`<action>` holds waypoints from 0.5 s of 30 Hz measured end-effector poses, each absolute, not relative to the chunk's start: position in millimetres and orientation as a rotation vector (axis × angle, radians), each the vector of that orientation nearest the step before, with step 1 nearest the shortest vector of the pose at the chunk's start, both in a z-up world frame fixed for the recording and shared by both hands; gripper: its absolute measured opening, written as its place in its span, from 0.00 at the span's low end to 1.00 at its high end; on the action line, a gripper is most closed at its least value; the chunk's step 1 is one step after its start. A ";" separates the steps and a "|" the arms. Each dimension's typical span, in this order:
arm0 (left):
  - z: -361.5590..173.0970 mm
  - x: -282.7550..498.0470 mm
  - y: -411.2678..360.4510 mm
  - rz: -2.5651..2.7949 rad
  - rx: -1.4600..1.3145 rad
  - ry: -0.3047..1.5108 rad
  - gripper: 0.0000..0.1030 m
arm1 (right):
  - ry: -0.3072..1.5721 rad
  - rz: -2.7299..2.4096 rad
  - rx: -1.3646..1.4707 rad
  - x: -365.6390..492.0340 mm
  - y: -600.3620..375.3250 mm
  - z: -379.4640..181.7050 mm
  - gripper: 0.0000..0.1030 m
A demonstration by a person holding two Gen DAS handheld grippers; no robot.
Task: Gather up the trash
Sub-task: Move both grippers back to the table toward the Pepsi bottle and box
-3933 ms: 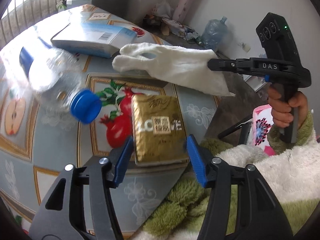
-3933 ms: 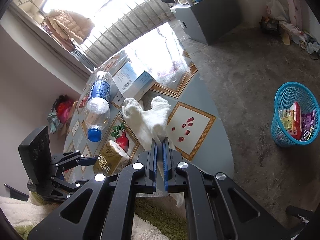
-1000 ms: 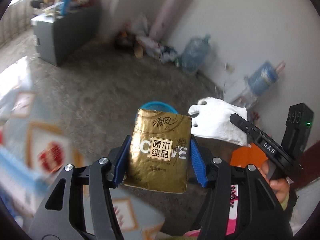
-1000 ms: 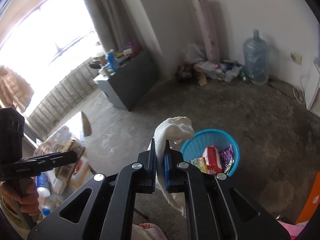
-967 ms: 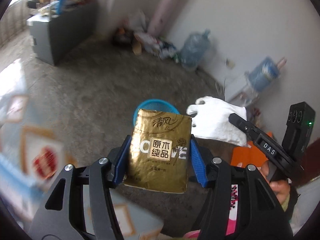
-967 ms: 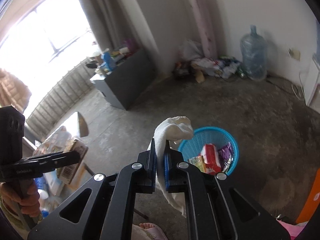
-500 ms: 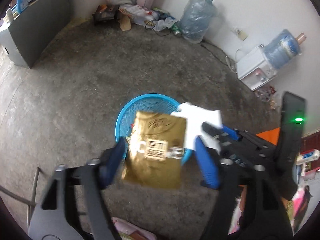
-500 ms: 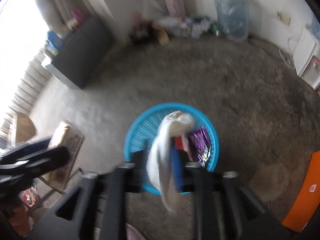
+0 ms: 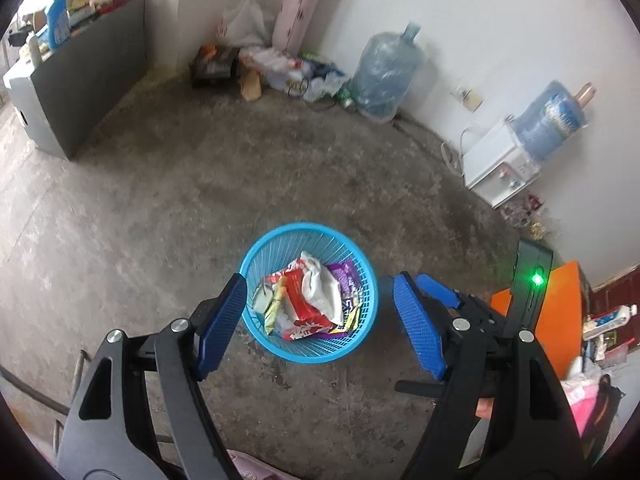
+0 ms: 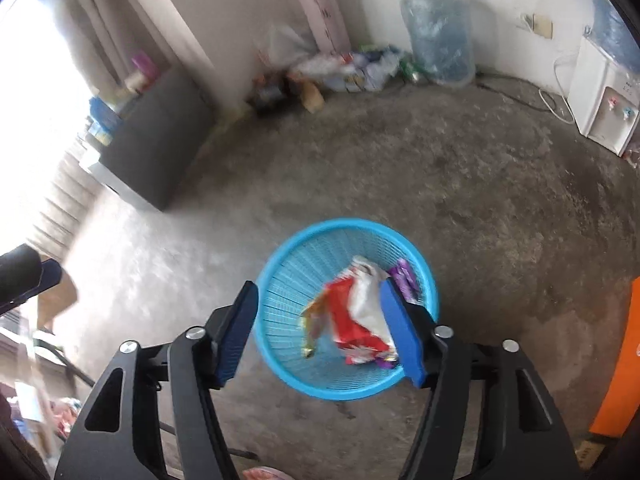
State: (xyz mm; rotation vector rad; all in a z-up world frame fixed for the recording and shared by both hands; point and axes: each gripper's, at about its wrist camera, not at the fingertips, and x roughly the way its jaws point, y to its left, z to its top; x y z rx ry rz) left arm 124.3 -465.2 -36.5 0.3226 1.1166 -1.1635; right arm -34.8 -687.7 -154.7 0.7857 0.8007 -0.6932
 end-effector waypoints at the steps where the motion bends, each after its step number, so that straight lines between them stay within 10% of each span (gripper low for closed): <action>1: -26.4 124.2 -457.2 -1.168 0.324 1.102 0.69 | 0.776 -0.680 0.784 -35.4 -679.6 -144.4 0.64; 15: 121.3 136.9 -203.2 -0.961 0.222 0.834 0.70 | 0.712 -0.215 0.751 -7.2 -533.7 -46.0 0.66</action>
